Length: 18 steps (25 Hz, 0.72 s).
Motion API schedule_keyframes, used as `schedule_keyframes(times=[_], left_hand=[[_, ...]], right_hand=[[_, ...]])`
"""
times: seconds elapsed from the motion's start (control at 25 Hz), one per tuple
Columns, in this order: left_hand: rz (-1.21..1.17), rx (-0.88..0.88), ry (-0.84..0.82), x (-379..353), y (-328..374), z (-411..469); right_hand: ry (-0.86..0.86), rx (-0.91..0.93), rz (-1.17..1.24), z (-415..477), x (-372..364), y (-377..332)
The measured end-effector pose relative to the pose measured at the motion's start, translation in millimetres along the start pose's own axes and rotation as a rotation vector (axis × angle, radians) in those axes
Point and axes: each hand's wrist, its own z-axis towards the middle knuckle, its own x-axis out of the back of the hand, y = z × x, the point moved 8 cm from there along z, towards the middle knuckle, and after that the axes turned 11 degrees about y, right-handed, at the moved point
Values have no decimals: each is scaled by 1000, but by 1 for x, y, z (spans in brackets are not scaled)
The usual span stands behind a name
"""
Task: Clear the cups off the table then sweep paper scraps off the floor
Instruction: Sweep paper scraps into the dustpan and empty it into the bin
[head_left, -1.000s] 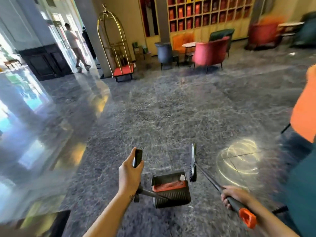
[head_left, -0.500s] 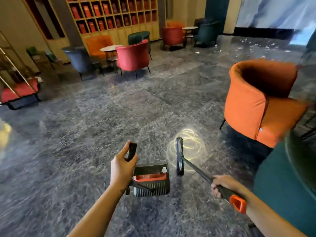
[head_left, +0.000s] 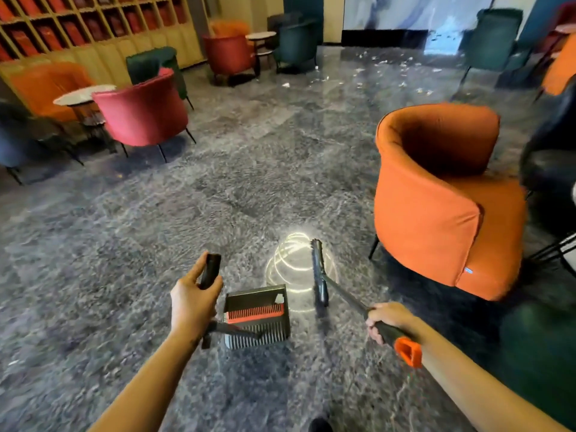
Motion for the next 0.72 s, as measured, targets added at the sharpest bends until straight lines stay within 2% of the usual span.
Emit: schedule_keyframes(times=[0.24,0.44,0.72], left_hand=[[-28,-66,-91,-142,70,184],[-56,-154,-248,-305,125,348],[-55,-252,-421,-540,245,560]], right_hand=[[77,-51,118,138,15,-171],[85,-125,92,274,25,-300],[126,-205,344,440,69,-505]])
